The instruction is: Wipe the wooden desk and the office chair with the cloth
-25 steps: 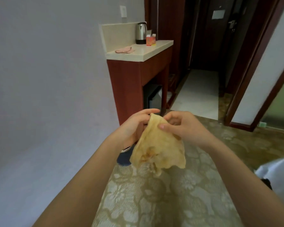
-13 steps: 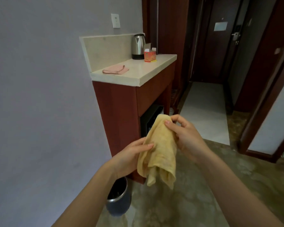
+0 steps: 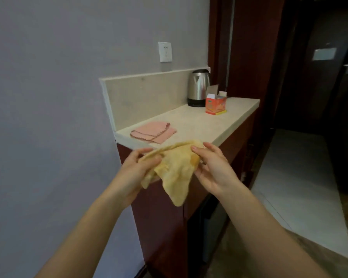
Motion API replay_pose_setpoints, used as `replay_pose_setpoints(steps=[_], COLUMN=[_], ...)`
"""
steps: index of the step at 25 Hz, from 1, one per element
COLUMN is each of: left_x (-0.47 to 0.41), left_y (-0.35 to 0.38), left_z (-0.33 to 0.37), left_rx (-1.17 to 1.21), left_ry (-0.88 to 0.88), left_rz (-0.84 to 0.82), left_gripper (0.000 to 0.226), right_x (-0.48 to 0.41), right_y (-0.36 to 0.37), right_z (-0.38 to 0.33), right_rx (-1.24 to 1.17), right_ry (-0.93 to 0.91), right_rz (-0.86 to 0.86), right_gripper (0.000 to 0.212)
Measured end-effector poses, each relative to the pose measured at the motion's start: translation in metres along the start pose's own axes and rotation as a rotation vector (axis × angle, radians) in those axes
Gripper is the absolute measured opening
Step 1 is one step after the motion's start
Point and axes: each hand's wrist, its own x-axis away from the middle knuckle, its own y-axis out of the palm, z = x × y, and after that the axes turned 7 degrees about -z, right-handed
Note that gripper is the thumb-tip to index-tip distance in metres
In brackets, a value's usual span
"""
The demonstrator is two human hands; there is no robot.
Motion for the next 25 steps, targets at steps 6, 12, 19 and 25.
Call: replay_pose_setpoints(steps=[6,12,19,25], left_x=[-0.098,-0.149,-0.137,-0.143], left_y=[0.022,0.041,0.047,0.058], left_z=[0.015,-0.013,-0.027,-0.024], left_rx=[-0.736,-1.053,-1.107,-1.201], left_ry=[0.08,-0.106,-0.142,-0.2], left_rz=[0.277,0.371,0.447,0.417], left_gripper=[0.084,0.073,0.073,0.075], right_x=[-0.137,-0.222,-0.256,-0.238], right_y=[0.0,-0.054,-0.089,-0.061], right_z=[-0.033,-0.067,-0.067,-0.047], right_rx=[0.134,0.957,1.684,1.831], right_ry=[0.13,0.039,-0.476,-0.465], right_rz=[-0.266,-0.44,-0.483,-1.133], right_gripper=[0.035,0.026,0.03,0.056])
